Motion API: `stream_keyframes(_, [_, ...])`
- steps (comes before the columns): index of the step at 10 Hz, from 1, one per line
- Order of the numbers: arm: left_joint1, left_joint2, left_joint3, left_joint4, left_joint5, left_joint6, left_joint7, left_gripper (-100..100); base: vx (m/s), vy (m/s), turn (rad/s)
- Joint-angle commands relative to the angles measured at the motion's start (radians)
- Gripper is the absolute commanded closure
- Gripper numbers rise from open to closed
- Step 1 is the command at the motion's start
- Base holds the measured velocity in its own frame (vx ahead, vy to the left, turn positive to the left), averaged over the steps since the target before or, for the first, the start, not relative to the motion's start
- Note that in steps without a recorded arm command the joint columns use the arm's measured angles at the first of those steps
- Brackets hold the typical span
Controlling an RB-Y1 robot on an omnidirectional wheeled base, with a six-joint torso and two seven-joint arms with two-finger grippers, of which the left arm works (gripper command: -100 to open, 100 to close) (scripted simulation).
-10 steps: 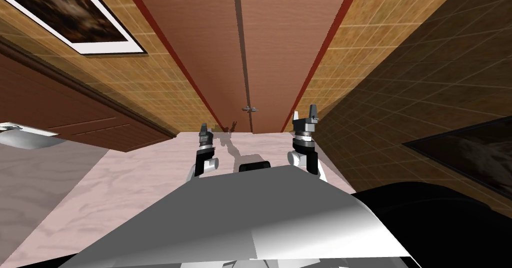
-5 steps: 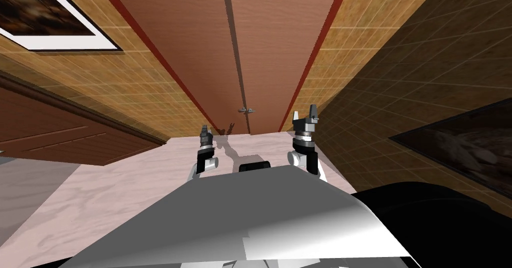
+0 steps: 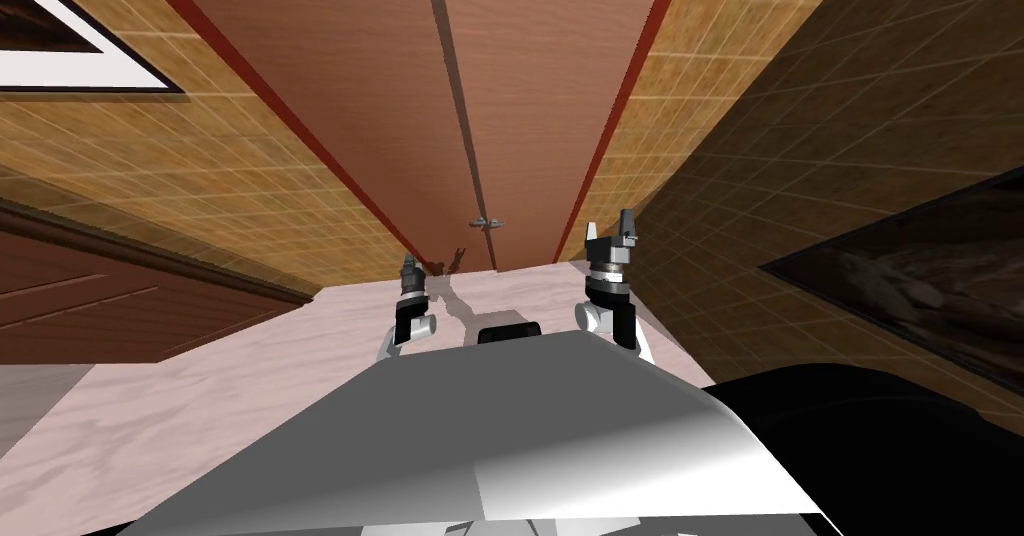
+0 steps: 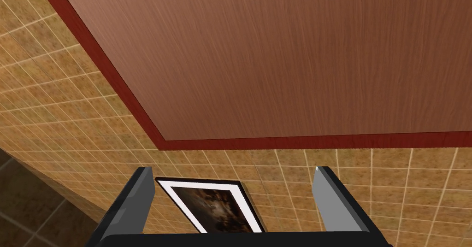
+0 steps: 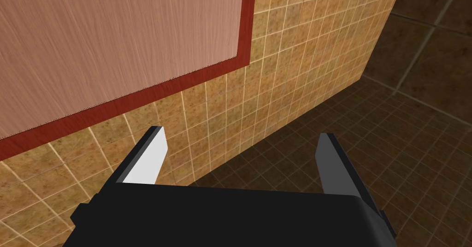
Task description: Pull the door open
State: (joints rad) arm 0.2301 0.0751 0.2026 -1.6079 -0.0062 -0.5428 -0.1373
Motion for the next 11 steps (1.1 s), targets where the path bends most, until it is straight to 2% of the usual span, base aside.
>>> stream_keyframes(1, [-0.015, 0.002, 0.015, 0.042, 0.002, -0.013, 0.002, -100, 0.054, 0.006, -0.129])
stream_keyframes(8, [-0.119, 0.011, 0.107, 0.286, 0.015, -0.077, 0.011, -100, 0.095, 0.023, -0.189])
stream_keyframes(9, [-0.134, 0.011, 0.12, 0.314, 0.017, -0.086, 0.013, -100, 0.097, 0.035, -0.182])
stream_keyframes(10, [-0.134, 0.011, 0.12, 0.325, 0.017, -0.086, 0.013, -100, 0.068, 0.024, -0.046])
stream_keyframes(11, [-0.149, 0.011, 0.133, 0.359, 0.018, -0.095, 0.014, -100, 0.061, 0.013, -0.117])
